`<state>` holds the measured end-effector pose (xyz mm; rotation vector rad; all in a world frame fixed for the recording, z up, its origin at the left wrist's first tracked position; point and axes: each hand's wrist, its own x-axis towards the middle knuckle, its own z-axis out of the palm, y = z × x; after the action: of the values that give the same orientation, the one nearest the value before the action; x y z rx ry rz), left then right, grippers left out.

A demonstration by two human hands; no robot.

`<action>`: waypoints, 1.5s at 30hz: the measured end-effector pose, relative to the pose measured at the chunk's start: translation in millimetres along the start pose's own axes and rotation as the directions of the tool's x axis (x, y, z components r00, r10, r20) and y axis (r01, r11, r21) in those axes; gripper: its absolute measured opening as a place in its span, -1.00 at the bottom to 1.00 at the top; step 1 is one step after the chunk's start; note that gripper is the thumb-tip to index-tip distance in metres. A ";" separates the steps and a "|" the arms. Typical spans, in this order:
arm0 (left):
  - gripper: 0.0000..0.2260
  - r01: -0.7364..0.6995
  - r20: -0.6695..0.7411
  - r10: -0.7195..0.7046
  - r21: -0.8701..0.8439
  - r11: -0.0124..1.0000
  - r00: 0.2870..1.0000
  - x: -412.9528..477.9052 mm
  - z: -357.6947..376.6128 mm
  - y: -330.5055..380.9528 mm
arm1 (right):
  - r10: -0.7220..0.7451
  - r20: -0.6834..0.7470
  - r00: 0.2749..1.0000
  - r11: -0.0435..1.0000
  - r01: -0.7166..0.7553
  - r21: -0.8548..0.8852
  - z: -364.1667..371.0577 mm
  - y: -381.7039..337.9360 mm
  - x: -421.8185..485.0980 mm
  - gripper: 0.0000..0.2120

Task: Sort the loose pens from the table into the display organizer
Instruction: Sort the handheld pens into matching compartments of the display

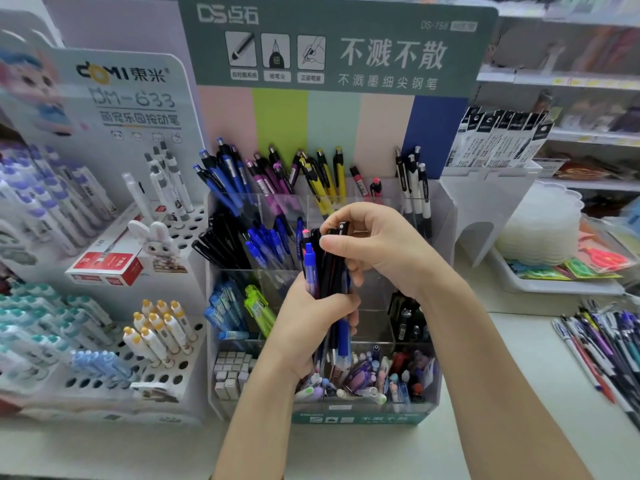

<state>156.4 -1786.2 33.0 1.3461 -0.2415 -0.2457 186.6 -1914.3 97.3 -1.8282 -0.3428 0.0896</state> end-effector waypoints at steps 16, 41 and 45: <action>-0.82 0.077 -0.101 -0.083 -0.067 0.995 0.991 -7.0 -8.7 -2.9 | 0.022 -0.016 1.000 0.956 -0.026 -0.294 28.0 3.7 12.5 -0.93; -0.51 0.226 -0.048 -0.331 -0.638 0.736 0.942 -55.3 -77.3 13.0 | 0.034 0.202 0.979 0.997 -0.047 0.058 107.2 0.5 24.8 -0.93; -0.58 0.224 -0.040 -0.321 -0.635 0.739 0.946 -61.4 -84.8 12.8 | -0.044 0.252 0.967 0.992 0.012 0.127 113.3 -1.0 19.4 -0.94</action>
<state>124.9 -1685.7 26.2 0.7171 0.1681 -0.4309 178.1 -1803.4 68.2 -1.6897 -0.5320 0.3210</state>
